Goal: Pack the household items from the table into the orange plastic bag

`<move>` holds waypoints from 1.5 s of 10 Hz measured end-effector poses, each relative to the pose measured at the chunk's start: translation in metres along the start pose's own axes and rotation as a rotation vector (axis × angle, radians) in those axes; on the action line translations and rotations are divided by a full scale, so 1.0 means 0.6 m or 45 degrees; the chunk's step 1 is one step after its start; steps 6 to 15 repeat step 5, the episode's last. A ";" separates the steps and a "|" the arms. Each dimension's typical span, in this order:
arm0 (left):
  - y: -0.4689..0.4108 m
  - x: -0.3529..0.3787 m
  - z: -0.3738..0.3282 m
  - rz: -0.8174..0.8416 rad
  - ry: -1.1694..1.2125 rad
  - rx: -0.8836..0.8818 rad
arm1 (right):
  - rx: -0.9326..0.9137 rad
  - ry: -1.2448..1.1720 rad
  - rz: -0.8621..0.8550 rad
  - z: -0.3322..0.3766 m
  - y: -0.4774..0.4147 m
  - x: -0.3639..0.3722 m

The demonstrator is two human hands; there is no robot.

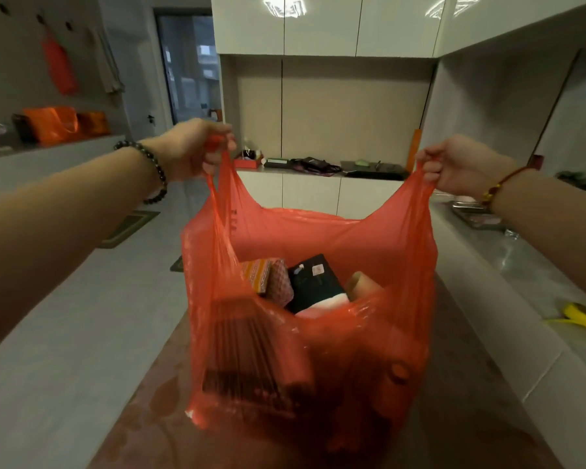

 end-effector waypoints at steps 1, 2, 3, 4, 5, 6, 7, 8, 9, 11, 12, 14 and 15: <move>-0.007 0.004 -0.023 -0.029 0.039 0.063 | -0.039 0.015 -0.006 0.012 -0.003 -0.009; -0.012 0.011 0.003 -0.028 0.022 0.003 | -0.010 0.086 0.068 -0.007 -0.003 0.007; -0.008 0.001 0.059 -0.028 0.016 -0.071 | -0.004 0.125 0.136 -0.033 -0.006 0.034; 0.004 -0.024 0.096 -0.017 0.080 -0.113 | 0.011 0.212 0.181 -0.050 -0.003 0.056; 0.016 -0.031 0.119 0.036 0.024 -0.158 | 0.143 0.564 0.123 -0.052 0.020 0.052; 0.016 -0.031 0.119 0.036 0.024 -0.158 | 0.143 0.564 0.123 -0.052 0.020 0.052; 0.016 -0.031 0.119 0.036 0.024 -0.158 | 0.143 0.564 0.123 -0.052 0.020 0.052; 0.016 -0.031 0.119 0.036 0.024 -0.158 | 0.143 0.564 0.123 -0.052 0.020 0.052; 0.016 -0.031 0.119 0.036 0.024 -0.158 | 0.143 0.564 0.123 -0.052 0.020 0.052; 0.016 -0.031 0.119 0.036 0.024 -0.158 | 0.143 0.564 0.123 -0.052 0.020 0.052; 0.016 -0.031 0.119 0.036 0.024 -0.158 | 0.143 0.564 0.123 -0.052 0.020 0.052; 0.016 -0.031 0.119 0.036 0.024 -0.158 | 0.143 0.564 0.123 -0.052 0.020 0.052; 0.016 -0.031 0.119 0.036 0.024 -0.158 | 0.143 0.564 0.123 -0.052 0.020 0.052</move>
Point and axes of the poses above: each hand's wrist, its own y-axis away from the middle knuckle, its own x-axis out of the palm, z = x × y, the point moved 8 cm from there along -y, towards the middle knuckle, and after that the axes turned 14 degrees about z, right-handed, at the moved point
